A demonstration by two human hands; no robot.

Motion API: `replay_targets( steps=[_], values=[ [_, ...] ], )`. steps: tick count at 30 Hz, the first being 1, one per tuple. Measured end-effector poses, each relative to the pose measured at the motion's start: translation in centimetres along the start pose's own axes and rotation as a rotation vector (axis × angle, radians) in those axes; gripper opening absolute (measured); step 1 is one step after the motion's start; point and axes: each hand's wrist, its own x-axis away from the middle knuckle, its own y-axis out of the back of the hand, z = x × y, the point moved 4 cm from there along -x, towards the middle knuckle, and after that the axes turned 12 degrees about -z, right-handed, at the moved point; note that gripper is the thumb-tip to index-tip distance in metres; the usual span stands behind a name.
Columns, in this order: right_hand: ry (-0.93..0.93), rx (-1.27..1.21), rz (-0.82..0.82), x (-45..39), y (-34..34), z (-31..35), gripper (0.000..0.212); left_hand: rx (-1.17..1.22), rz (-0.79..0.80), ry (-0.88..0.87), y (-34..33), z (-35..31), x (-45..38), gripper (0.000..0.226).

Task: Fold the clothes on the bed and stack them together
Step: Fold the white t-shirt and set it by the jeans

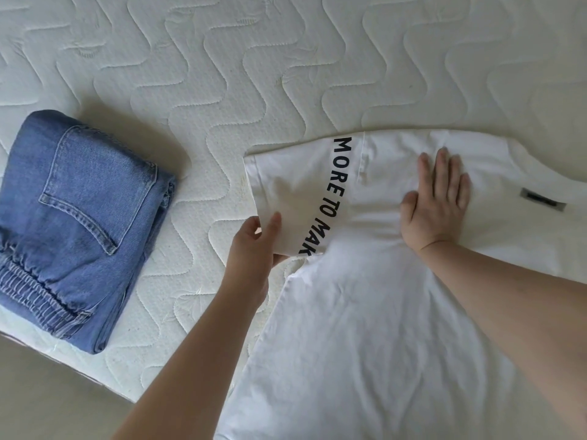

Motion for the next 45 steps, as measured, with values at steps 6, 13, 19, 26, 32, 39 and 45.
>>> replay_targets(
  steps=[6,13,19,26,32,39,45],
  values=[
    [0.008,0.024,0.003,0.1,0.0,0.0,0.068,0.341,-0.214,0.265,0.2,2.9,1.3,0.055],
    [0.0,0.018,0.017,0.0,0.2,0.2,0.068,-0.222,0.098,-0.156,-1.0,5.2,3.4,0.032],
    [0.003,0.033,0.017,0.0,0.3,0.2,0.067,-0.322,-0.015,-0.195,-1.6,5.3,3.3,0.068],
    [0.007,0.025,0.015,0.0,0.1,0.2,0.067,0.065,-0.13,-0.065,-1.2,4.9,4.1,0.049],
    [0.002,0.021,0.012,0.1,0.1,0.1,0.067,-0.341,-0.35,-0.581,-0.3,4.8,6.6,0.055],
    [-0.003,0.025,0.025,0.0,0.2,0.1,0.068,-1.3,-0.191,-1.134,-3.6,3.8,4.9,0.06],
    [-0.002,0.025,0.051,-0.1,0.3,0.2,0.068,-1.267,-0.047,-1.107,-4.5,3.1,4.1,0.023]
  ],
)
